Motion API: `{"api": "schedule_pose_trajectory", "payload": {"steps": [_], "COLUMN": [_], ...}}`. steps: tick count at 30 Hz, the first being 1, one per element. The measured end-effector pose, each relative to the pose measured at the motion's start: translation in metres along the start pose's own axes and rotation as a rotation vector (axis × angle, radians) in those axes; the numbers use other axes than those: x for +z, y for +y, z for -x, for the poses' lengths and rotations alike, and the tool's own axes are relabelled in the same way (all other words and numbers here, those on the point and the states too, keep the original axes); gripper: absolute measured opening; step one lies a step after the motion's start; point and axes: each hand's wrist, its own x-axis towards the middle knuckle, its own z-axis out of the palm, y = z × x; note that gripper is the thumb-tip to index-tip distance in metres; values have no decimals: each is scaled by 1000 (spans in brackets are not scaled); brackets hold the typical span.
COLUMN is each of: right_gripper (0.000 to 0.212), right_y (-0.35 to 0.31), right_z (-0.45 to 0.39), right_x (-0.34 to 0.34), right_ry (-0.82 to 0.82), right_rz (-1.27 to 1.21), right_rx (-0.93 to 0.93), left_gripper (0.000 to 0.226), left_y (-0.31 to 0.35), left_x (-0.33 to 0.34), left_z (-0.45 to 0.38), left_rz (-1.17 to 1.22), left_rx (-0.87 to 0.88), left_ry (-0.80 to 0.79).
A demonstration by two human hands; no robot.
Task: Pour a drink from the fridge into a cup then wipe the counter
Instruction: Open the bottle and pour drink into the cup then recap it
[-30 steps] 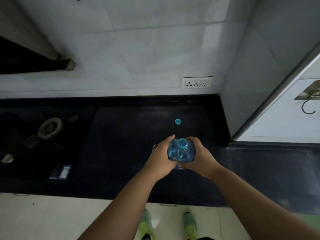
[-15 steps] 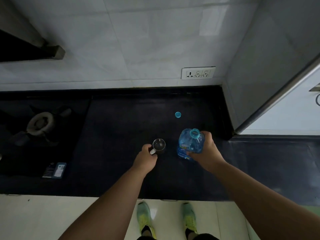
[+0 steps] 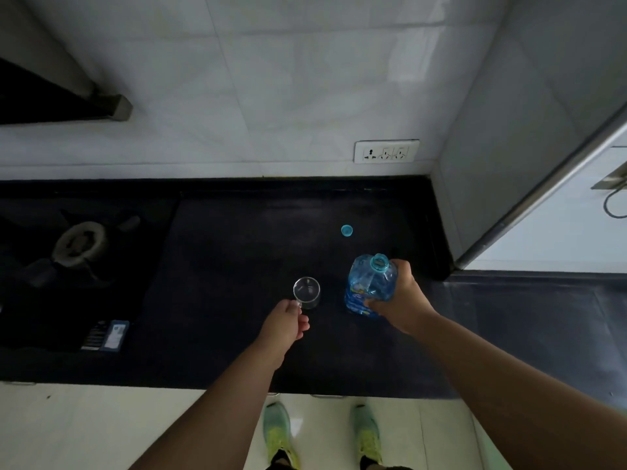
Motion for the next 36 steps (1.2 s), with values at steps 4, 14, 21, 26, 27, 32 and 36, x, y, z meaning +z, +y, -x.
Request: {"api": "schedule_pose_trajectory", "payload": {"steps": [4, 14, 21, 26, 27, 32, 36], "right_gripper": [95, 86, 76, 76, 75, 76, 77], "right_y": [-22, -165, -249, -272, -275, -286, -287], "right_z": [6, 80, 142, 159, 161, 171, 174], "right_x": [-14, -81, -82, -77, -74, -55, -39], "right_ry": [8, 299, 538, 697, 717, 782, 825], "right_rz": [3, 94, 560, 731, 753, 811, 863], "right_rx": [31, -311, -498, -523, -523, -525, -574], "left_gripper": [27, 31, 36, 39, 40, 39, 37], "left_y": [26, 106, 136, 139, 139, 135, 130], "left_x": [-24, -95, -153, -180, -184, -198, -206], "left_z": [49, 157, 198, 199, 198, 195, 191], "left_rz": [-93, -203, -231, -226, -232, -253, -245], "left_rx": [181, 688, 899, 906, 906, 895, 852], "left_ry": [-37, -39, 0, -12, -14, -40, -69]}}
